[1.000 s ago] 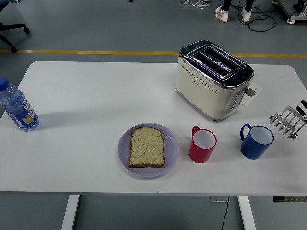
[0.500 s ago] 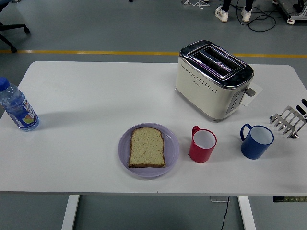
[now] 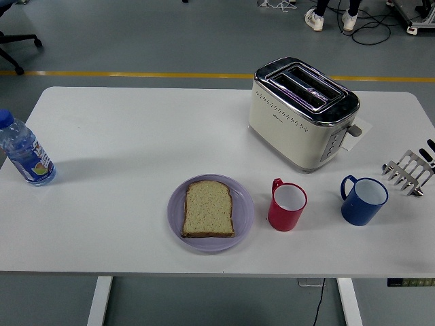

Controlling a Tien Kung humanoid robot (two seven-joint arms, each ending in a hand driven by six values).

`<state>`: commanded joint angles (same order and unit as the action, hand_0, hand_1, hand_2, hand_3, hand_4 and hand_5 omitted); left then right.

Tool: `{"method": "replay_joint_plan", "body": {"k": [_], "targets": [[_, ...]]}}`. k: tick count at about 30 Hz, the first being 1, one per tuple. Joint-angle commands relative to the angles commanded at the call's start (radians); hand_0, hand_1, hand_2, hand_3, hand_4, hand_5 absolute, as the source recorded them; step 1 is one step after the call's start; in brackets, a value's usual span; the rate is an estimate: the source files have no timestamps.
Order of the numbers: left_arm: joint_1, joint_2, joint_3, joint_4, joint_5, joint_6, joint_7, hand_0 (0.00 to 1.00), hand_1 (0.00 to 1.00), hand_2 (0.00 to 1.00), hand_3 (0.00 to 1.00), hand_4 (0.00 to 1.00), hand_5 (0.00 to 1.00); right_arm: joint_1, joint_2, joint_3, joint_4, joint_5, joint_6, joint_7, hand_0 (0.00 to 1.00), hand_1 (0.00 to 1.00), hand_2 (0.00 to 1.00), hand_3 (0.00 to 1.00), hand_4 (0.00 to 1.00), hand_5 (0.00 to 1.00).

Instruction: Pick up the cup,pour liquid into bread,place the cup on the desk

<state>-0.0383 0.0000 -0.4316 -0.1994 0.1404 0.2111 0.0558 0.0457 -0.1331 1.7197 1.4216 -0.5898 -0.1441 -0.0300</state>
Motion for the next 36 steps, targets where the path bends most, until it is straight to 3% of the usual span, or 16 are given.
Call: {"method": "replay_joint_plan", "body": {"k": [36], "targets": [[0.010, 0.000, 0.028, 0.002, -0.008, 0.000, 0.001, 0.640, 0.663, 0.684, 0.523, 0.242, 0.849, -0.006, 0.005, 0.007, -0.002, -0.004, -0.008, -0.007, 0.662, 0.579, 0.645, 0.631, 0.580, 0.392]]}}
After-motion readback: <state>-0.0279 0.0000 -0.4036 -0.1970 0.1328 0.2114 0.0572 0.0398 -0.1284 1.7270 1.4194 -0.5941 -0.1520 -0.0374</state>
